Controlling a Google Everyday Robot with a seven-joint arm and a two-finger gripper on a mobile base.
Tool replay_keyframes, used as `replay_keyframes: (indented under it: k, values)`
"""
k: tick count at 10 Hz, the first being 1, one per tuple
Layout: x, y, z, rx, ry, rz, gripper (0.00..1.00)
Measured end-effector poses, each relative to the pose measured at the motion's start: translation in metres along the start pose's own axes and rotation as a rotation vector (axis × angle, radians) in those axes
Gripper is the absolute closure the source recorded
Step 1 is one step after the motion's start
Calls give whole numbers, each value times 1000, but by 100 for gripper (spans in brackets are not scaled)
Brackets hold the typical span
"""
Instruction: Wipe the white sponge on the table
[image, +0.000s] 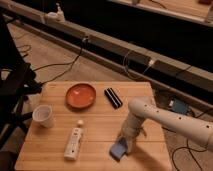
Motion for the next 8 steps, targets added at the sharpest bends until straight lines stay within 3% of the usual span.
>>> replay_keyframes:
  k: [3,6,8]
  values:
    - [24,-40,-18,15,42,-40,100]
    - [7,-90,-14,33,23,-137,100]
    - [-19,-112,-7,41,2,-214,100]
